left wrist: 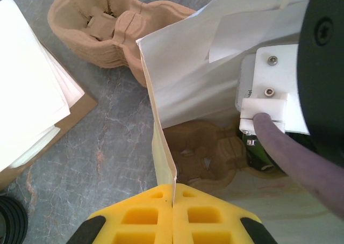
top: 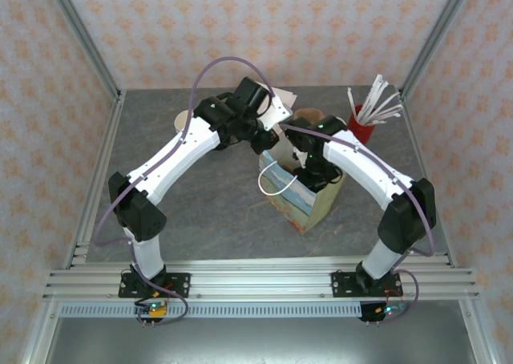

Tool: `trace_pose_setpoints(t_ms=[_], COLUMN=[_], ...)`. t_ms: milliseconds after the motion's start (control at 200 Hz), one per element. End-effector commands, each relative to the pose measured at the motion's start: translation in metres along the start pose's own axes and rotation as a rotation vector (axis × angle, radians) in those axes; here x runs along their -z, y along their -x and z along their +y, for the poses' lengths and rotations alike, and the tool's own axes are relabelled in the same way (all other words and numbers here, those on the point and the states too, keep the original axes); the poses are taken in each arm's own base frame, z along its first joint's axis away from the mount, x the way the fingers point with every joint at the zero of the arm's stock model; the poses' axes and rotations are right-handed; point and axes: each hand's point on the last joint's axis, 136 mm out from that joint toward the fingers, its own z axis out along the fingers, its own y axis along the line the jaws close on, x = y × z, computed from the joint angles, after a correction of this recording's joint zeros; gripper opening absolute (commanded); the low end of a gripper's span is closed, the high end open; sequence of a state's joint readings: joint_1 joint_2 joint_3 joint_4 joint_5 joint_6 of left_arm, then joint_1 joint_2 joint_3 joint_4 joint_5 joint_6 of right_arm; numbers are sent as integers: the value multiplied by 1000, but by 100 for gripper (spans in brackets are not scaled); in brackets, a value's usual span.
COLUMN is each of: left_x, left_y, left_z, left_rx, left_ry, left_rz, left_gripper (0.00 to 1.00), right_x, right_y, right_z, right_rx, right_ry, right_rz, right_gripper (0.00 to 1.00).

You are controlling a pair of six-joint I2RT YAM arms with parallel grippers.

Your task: Pack the takeout coffee

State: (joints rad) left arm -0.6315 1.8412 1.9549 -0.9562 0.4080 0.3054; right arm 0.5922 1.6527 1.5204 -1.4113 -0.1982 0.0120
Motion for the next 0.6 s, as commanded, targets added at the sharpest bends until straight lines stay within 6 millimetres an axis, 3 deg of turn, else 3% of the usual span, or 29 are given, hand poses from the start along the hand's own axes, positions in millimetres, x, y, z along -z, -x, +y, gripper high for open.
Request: trace_pose_setpoints(t_ms=[0, 596], left_x=[-4, -5], left_y=[-14, -15], left_z=[-5, -5], left_rx=[-5, -7], left_ry=[-7, -3], left_rz=[50, 54], left_gripper=[8, 8], right_x=[-12, -19], right_y=[7, 12], right_z=[-7, -10], right_rx=[5, 6], right_ry=[-34, -47], right_rz=[9, 21], right_gripper=[43, 43])
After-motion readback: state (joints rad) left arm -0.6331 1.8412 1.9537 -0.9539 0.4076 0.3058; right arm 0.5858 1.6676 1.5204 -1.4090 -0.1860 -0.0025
